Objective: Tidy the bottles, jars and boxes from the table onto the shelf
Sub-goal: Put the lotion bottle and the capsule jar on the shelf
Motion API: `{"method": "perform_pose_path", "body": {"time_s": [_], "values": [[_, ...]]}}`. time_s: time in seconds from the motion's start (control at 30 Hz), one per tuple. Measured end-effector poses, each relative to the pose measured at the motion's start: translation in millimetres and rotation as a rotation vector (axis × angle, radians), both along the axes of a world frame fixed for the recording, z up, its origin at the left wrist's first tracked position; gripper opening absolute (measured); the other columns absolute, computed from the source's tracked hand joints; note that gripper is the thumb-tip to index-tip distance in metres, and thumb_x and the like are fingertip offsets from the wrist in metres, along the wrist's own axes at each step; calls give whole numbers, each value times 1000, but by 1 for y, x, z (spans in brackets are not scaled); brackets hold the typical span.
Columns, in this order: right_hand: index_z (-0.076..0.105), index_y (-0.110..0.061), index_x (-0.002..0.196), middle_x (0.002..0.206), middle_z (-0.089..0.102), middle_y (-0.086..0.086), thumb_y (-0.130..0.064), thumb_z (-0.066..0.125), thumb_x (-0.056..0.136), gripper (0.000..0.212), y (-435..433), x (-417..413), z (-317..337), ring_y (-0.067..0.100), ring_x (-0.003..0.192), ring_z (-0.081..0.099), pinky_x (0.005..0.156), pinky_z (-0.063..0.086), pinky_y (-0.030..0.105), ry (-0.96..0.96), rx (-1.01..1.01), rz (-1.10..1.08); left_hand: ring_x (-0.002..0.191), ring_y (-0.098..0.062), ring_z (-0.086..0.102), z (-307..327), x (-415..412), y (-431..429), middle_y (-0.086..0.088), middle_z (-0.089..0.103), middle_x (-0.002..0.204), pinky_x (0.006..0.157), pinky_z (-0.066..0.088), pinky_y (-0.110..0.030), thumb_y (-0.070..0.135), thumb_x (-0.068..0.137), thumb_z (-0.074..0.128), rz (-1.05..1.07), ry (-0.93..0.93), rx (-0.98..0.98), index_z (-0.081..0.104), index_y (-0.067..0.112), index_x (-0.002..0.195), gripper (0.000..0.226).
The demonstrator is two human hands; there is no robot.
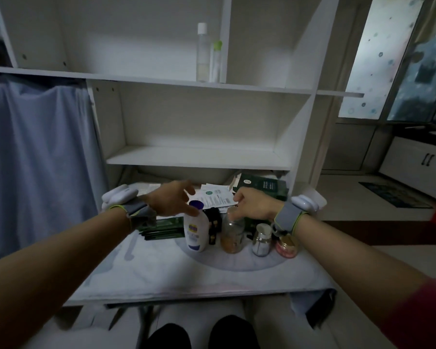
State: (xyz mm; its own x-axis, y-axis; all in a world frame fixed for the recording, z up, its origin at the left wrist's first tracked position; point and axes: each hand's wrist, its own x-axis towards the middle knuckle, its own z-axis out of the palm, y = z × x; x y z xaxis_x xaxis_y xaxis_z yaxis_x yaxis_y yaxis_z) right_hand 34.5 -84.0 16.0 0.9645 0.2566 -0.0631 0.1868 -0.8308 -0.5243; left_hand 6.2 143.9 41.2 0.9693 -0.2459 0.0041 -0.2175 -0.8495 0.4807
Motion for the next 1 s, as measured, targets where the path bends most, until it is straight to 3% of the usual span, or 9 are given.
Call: {"method": "perform_pose_path", "body": {"time_s": [0.17, 0.23, 0.33, 0.4, 0.47, 0.6, 0.73, 0.9, 1.0], "values": [[58, -11, 83, 84, 58, 7, -39, 86, 53, 50, -1, 4, -23, 25, 80, 56, 66, 39, 33, 28, -4, -48, 105, -20, 60, -25, 7, 7, -6, 62, 118, 89, 49, -28, 32, 74, 80, 36, 35, 3, 50, 13, 126, 63], [59, -11, 76, 78, 59, 7, -33, 87, 56, 41, -2, 4, -30, 22, 75, 56, 64, 41, 32, 29, -2, -54, 104, -21, 60, -33, 9, 6, -7, 62, 117, 88, 49, -28, 31, 73, 81, 35, 48, -7, 50, 12, 126, 65], [60, -11, 95, 95, 66, 6, -32, 88, 53, 55, -3, 4, -39, 22, 90, 62, 78, 53, 36, 30, 14, -43, 101, -22, 60, -45, 13, 6, -7, 61, 116, 86, 51, -30, 31, 73, 81, 30, 72, -18, 49, 12, 126, 65], [54, -11, 110, 108, 63, 8, -36, 88, 49, 74, -2, 4, -41, 25, 100, 61, 86, 53, 44, 12, 0, -20, 101, -22, 59, -50, 16, 5, -6, 60, 118, 86, 50, -31, 32, 74, 80, 24, 75, -4, 48, 14, 127, 65], [49, -10, 117, 114, 61, 8, -31, 88, 53, 78, -1, 2, -41, 26, 103, 59, 88, 52, 45, -6, -20, -4, 98, -20, 58, -54, 17, 3, -5, 60, 116, 83, 48, -29, 31, 74, 80, 10, 58, -6, 48, 15, 127, 63], [47, -8, 115, 111, 59, 8, -20, 87, 61, 69, -1, 0, -42, 25, 101, 58, 87, 52, 41, -13, -24, -1, 93, -19, 55, -61, 17, -2, -1, 58, 105, 79, 42, -25, 24, 75, 80, -24, 32, -6, 53, 14, 123, 56], [46, -11, 113, 103, 56, 3, -16, 86, 63, 64, -1, 2, -44, 21, 97, 56, 80, 49, 33, -4, -6, -3, 99, -25, 62, -66, 20, -1, -8, 65, 113, 87, 55, -39, 21, 73, 81, -25, 64, -56, 57, 14, 115, 49], [48, -11, 118, 111, 61, 6, -18, 87, 60, 70, 0, 1, -45, 24, 102, 59, 87, 53, 41, -2, 34, -26, 95, -23, 65, -66, 18, 1, -3, 68, 106, 87, 55, -38, 27, 70, 83, -65, 61, -119, 60, 23, 106, 42], [50, -13, 112, 107, 62, 5, -20, 88, 58, 67, 0, 3, -43, 22, 97, 61, 82, 55, 41, -3, 76, -50, 95, -21, 63, -69, 18, 3, -2, 68, 105, 88, 52, -35, 29, 70, 83, -52, 40, -124, 61, 23, 104, 41]]}}
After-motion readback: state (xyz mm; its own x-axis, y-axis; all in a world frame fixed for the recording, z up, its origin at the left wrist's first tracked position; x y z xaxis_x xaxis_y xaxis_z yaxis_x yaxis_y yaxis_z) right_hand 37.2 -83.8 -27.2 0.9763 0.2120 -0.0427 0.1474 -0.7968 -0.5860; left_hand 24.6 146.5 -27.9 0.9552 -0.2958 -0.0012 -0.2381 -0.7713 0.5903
